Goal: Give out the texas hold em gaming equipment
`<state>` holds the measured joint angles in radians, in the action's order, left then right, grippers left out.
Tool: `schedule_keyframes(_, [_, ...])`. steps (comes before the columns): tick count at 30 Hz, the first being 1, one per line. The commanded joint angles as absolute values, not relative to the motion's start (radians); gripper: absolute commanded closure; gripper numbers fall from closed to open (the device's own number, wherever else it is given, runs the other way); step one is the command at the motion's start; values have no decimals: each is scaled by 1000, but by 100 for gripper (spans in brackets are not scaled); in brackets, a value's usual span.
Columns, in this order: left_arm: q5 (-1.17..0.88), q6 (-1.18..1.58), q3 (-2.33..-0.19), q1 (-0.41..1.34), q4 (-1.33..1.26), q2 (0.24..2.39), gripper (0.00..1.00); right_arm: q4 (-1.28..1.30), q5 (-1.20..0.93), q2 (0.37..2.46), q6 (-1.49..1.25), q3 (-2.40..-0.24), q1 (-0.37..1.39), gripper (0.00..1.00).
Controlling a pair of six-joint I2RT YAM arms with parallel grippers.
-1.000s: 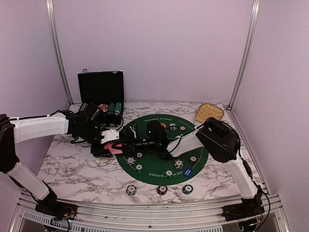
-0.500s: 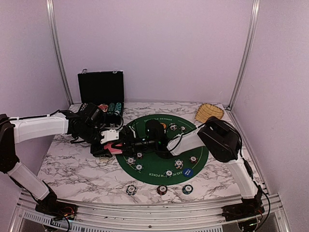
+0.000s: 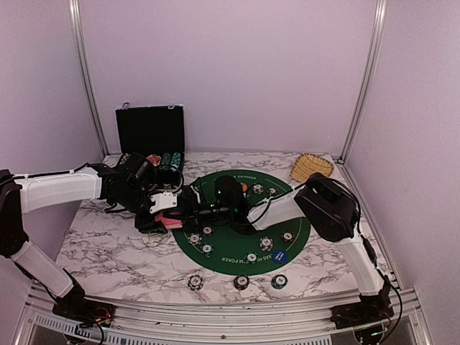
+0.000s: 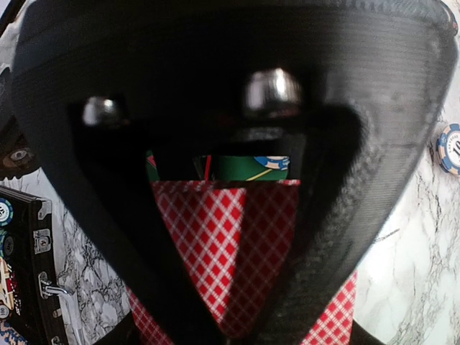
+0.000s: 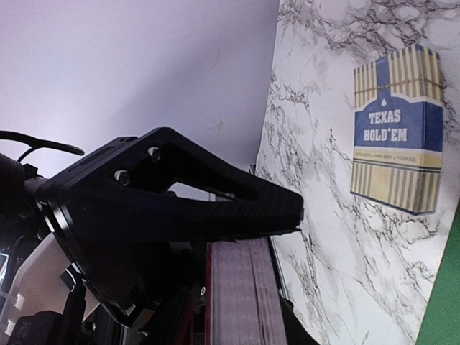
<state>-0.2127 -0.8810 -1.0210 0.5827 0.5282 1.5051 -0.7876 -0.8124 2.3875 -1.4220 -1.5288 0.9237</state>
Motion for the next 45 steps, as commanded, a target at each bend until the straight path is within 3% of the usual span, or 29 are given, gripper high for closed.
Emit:
schedule_keyframes(1, [-235,-863,-1065,589,535,1512,70,-837,-805,2382,-1443,-1562,936,74])
schedule_keyframes(3, [-236,-852,-1069,589,535,1514,61,-838,-801,2382,-1445,-1559,936,82])
schedule_keyframes(6, [-227,-852,-1065,590,535,1512,33,-839,-798,2381,-1447,-1559,936,92])
schedule_keyframes(10, [-205,-872,-1060,599,544,1518,13,-847,-799,2380,-1454,-1557,936,93])
schedule_keyframes(16, [-184,-897,-1061,609,550,1536,12,-865,-804,2382,-1464,-1551,937,93])
schedule_keyframes(24, [-164,-908,-1071,609,530,1525,19,-855,-795,2378,-1462,-1533,937,94])
schedule_keyframes(32, [-149,-922,-1061,608,529,1519,21,-846,-791,2379,-1457,-1534,937,94])
schedule_keyframes(45, [-153,-942,-1061,624,541,1517,13,-845,-781,2375,-1456,-1518,937,95])
